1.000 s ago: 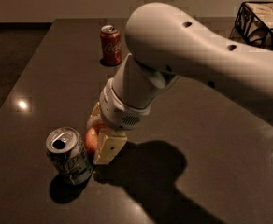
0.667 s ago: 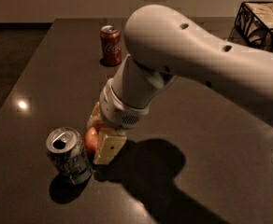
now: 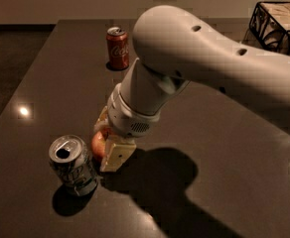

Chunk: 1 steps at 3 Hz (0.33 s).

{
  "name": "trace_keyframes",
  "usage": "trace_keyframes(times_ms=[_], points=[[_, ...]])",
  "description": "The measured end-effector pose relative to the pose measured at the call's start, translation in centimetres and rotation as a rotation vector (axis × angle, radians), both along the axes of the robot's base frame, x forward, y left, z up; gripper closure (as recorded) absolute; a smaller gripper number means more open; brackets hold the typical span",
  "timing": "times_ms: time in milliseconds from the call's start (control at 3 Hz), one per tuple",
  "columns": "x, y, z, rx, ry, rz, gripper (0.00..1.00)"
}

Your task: Move apple near 7up can

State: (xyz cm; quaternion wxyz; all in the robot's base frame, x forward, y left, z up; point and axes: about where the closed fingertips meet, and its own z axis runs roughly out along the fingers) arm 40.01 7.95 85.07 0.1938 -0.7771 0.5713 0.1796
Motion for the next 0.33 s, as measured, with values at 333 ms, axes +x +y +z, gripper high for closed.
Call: trace_keyframes(times_ms=[333], points=[[-0.10,0.06,0.13,-0.001,-0.004,0.001,0.00]])
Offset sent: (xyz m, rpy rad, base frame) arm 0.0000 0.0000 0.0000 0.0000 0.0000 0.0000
